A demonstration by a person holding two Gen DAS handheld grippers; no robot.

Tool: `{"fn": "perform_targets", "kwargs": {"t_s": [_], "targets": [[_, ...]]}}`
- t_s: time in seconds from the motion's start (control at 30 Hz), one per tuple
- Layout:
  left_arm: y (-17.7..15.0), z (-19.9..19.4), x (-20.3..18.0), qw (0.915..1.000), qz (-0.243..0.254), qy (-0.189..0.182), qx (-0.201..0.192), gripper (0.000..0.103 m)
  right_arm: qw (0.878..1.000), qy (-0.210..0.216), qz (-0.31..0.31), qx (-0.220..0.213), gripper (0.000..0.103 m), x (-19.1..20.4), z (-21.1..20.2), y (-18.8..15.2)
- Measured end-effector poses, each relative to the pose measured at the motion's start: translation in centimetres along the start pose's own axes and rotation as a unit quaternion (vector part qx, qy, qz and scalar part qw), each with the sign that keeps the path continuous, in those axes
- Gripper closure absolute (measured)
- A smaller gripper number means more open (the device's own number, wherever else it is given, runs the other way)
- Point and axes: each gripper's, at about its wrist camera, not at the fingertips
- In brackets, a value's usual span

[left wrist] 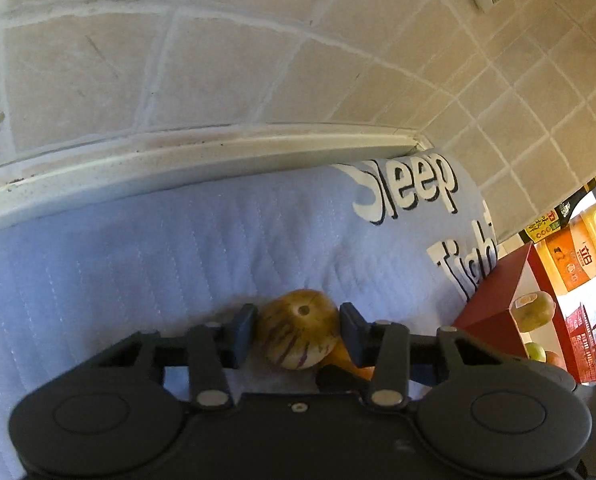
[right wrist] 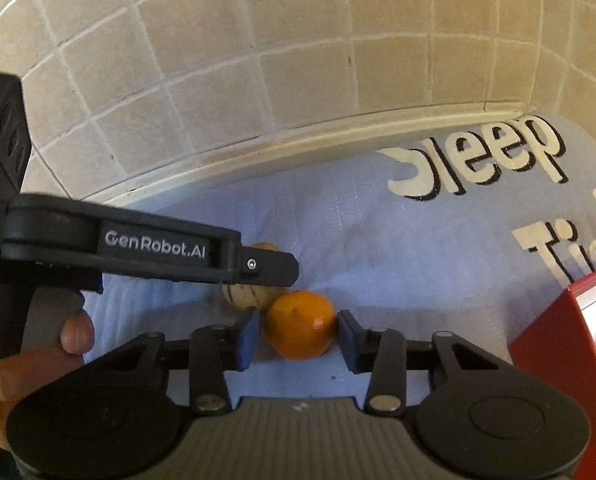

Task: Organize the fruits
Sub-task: 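Grasp the striped melon with the left tool while the right tool grasps the orange, then carry the melon and orange into the red box and release both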

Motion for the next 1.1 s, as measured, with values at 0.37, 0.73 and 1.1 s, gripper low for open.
{"fn": "perform_targets", "kwargs": {"t_s": [0.37, 0.73, 1.1], "targets": [[-0.2, -4.0, -3.5, 0.9962, 0.035, -0.003, -0.08, 0.053, 0.999, 0.017, 0.014, -0.031, 0.063, -0.4, -3.6, -0.2], [-0.1, -8.1, -16.0, 0.9798, 0.142, -0.056, -0.129, 0.053, 0.983, -0.052, 0.108, -0.138, 0.063, -10.1, -17.0, -0.5], [-4.5, 2.4, -25.3, 0.9697, 0.237, -0.058, -0.013, 0.053, 0.949, -0.155, 0.26, -0.085, 0.063, -25.8, -20.1, -4.7]]}}
Point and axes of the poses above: each gripper's, at about its wrist camera, not at the fingertips, and z roughly the way its jaws point, x to its left, y to its top, and after that the axes turned 5 degrees about -y, right-handed
